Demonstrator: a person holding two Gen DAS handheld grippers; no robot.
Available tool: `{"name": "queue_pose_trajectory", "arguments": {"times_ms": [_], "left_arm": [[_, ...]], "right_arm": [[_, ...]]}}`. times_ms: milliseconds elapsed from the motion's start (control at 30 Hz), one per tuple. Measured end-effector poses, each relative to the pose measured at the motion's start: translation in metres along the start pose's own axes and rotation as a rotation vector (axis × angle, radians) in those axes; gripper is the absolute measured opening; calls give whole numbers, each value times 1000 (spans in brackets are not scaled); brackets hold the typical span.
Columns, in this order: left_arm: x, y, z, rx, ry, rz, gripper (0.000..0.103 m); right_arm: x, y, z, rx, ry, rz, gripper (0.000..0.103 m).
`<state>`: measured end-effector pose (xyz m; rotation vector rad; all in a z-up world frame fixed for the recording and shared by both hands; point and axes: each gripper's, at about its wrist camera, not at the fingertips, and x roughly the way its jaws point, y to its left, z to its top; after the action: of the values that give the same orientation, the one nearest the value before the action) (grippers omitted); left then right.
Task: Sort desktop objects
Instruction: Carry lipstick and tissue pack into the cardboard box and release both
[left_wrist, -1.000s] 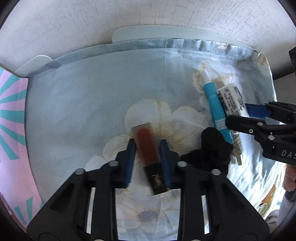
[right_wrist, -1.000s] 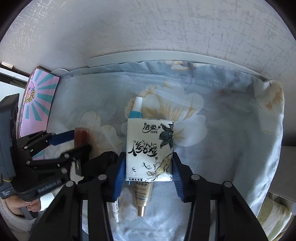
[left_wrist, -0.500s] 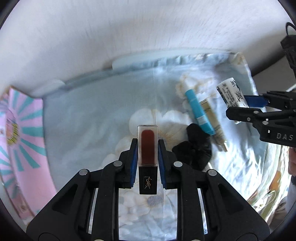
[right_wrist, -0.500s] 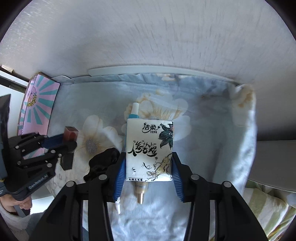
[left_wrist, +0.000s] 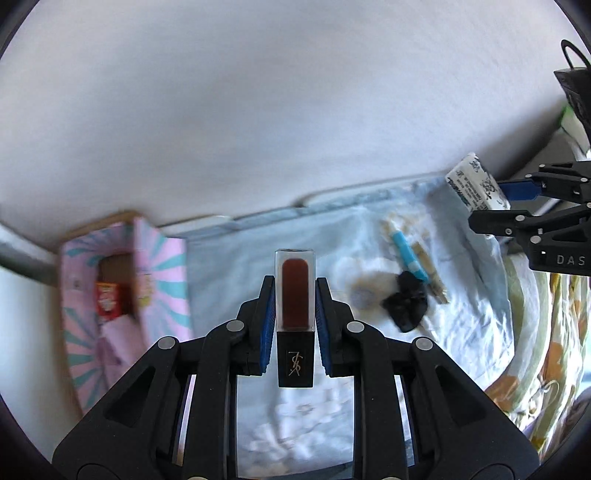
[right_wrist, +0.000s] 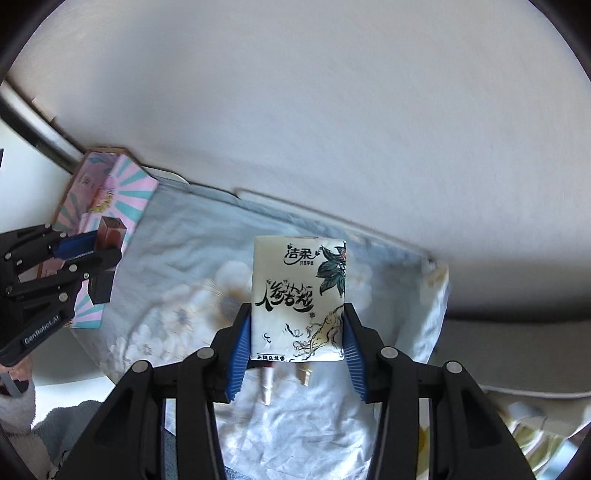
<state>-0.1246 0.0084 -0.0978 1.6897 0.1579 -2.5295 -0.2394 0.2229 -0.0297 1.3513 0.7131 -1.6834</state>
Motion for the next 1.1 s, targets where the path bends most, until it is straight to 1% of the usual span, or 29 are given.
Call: {"name": "queue_pose_trajectory", "arguments": {"times_ms": [133,267,467,567,633,767,867,1000,1100], "left_arm": [[-16,42,-11,-43,-21,36,18],[-29,91,-26,-121,-29,68,18],[-40,161,-57,-232,-20,142,18],[-37,188,-75,-280,3,169,18],[-31,204,-88,-311,25,174,18],[-13,218,-113,-360,72,165,18],[2,221,-128,-376,109,157,18],[20,220,-144,-400,145,117,18],[25,218,-149,-405,155,107,18]], "right_arm": [[-11,49,30,-100,-21,-3,42],[-10,107,58,-228,-29,21,42],[6,200,94,-396,-36,68,42],[21,244,105,-464,-22,100,42],[33,269,109,-501,-5,120,42],[67,312,117,-561,47,150,42],[95,335,119,-584,96,163,42],[119,350,117,-608,147,168,42],[130,356,114,-625,171,168,42]]}}
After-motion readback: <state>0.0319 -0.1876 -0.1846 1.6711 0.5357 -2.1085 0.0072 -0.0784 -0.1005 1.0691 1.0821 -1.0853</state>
